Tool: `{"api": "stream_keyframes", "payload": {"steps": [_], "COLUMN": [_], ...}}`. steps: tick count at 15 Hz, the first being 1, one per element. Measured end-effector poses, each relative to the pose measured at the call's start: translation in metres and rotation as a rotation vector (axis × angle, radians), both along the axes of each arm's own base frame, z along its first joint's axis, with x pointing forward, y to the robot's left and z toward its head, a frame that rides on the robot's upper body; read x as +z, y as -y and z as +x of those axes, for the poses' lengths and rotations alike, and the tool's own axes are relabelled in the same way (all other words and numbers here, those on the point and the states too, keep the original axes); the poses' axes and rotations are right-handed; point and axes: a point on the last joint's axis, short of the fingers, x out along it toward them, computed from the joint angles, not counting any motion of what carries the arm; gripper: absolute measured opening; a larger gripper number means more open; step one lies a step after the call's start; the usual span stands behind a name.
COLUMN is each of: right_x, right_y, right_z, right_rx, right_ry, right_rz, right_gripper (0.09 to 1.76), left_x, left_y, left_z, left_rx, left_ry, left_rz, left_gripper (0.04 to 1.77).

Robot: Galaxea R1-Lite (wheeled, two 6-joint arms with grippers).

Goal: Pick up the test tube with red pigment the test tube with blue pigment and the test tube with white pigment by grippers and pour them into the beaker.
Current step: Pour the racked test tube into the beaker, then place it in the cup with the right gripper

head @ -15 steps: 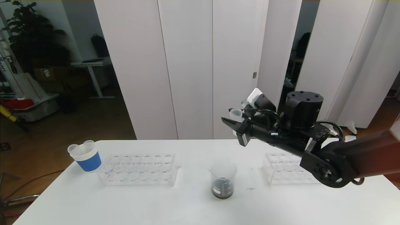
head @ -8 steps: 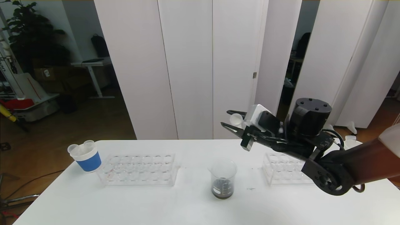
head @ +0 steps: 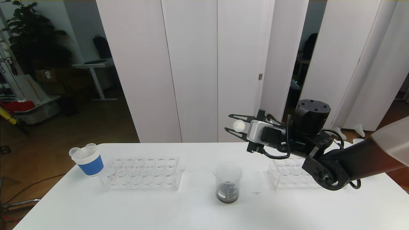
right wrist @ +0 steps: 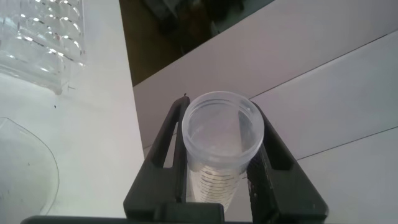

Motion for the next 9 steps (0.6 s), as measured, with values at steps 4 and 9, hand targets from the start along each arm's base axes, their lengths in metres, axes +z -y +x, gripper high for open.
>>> {"api": "stream_keyframes", "payload": {"steps": [4,9], "right_x": [-0.0025,-0.0062], "right_y": [-0.0044,-0.0096], "right_z": [0.0073,0.0098], "right_rx": [0.032,0.046], "right_ry": [0.070,0.150], "right_rz": [-0.046,-0.091], "right_gripper": [0.61,0.61], "left_x": [0.0000,0.0000], "left_y": [0.0000,0.0000], "left_z": [0.0000,0.0000], "left_rx": [0.000,0.000], "left_ry": [0.000,0.000], "left_rz": [0.000,0.000], "left_gripper": [1.75,1.75]}}
